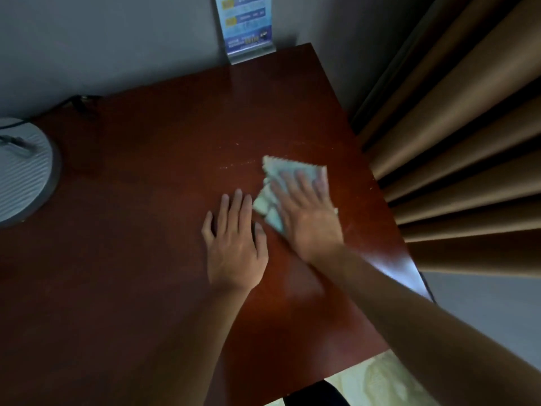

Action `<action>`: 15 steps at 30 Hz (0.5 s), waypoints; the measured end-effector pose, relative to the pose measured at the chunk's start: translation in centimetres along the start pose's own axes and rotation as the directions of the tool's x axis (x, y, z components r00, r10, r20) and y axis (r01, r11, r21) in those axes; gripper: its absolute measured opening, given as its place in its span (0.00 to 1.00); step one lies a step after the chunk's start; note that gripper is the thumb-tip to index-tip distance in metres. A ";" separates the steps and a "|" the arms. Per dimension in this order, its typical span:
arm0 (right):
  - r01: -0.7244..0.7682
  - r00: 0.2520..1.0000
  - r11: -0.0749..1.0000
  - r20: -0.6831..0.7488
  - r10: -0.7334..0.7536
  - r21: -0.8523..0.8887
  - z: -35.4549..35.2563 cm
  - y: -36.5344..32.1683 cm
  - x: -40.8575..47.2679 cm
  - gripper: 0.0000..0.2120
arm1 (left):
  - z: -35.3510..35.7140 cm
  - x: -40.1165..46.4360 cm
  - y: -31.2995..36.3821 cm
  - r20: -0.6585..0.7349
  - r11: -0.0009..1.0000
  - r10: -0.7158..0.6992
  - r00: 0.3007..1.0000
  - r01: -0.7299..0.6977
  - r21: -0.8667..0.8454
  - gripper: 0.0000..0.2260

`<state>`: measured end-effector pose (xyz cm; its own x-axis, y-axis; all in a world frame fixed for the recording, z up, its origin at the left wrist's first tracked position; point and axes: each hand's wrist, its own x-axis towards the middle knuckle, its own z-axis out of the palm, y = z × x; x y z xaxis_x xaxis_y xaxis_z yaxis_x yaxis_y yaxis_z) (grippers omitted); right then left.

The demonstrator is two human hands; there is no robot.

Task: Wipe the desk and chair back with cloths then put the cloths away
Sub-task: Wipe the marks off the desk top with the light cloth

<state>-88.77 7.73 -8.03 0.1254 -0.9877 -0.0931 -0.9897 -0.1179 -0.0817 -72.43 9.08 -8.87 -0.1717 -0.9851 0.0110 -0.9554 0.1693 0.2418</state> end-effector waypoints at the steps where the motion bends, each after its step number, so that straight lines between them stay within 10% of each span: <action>1: -0.085 0.996 0.996 -0.012 0.085 -0.011 -0.3 2.1 1.0 0.24 | 0.0 0.1 0.1 -0.003 1.000 -0.004 1.000 0.004 0.010 0.23; 6: -0.387 0.914 0.919 -0.102 0.392 0.072 -1.1 6.8 1.9 0.23 | 0.3 0.1 0.1 -0.015 1.000 0.001 1.000 0.000 0.029 0.23; 12: 0.090 0.993 0.996 -0.081 -0.088 0.019 0.7 -0.6 -3.8 0.22 | 0.4 0.1 -0.1 -0.024 0.999 0.023 0.999 -0.022 0.041 0.24; 15: 0.020 0.995 1.000 -0.099 -0.019 0.010 -0.1 2.5 -1.4 0.22 | 0.5 0.1 0.0 -0.030 0.999 0.017 0.999 -0.016 0.031 0.24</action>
<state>-91.43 8.79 -8.04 0.1363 -0.9906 0.0069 -0.9862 -0.1363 -0.0939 -72.59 9.01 -9.30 -0.1805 -0.9826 0.0445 -0.9595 0.1859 0.2117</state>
